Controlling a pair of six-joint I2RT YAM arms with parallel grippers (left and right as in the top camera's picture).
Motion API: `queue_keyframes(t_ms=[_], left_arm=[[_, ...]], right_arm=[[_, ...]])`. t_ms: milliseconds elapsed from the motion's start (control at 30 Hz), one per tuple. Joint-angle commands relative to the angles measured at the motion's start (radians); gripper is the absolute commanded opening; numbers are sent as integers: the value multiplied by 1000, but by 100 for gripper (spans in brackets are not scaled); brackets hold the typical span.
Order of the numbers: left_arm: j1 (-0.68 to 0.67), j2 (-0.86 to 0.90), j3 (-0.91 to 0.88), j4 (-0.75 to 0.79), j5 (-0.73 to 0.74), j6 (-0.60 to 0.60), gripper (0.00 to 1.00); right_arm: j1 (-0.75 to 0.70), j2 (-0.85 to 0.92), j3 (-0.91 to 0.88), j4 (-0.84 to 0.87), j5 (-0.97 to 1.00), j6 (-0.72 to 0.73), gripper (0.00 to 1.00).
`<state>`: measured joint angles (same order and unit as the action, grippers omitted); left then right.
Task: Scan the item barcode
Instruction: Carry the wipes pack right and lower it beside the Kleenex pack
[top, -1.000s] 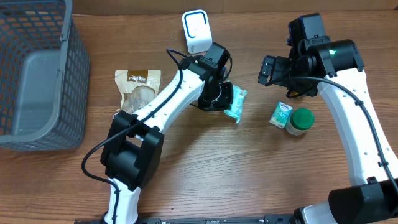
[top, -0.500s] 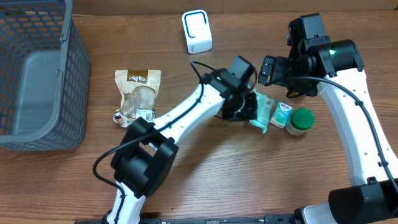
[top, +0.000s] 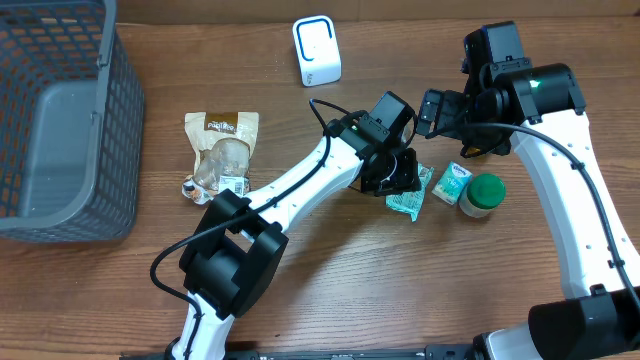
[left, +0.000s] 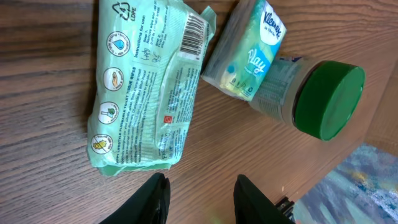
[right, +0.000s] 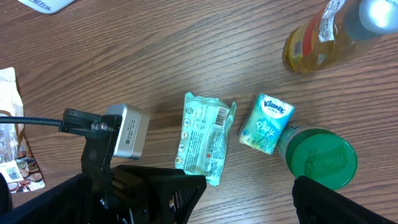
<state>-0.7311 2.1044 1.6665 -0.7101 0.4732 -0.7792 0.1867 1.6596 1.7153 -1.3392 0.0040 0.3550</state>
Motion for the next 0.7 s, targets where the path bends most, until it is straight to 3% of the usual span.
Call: queue_keyframes(t_ms=[0, 667], left_arm=[[4, 5, -5, -4, -36, 1, 35], [18, 6, -5, -34, -372, 38, 31]], right_arm=[[2, -14, 6, 3, -3, -5, 100], [2, -14, 6, 3, -3, -5, 100]])
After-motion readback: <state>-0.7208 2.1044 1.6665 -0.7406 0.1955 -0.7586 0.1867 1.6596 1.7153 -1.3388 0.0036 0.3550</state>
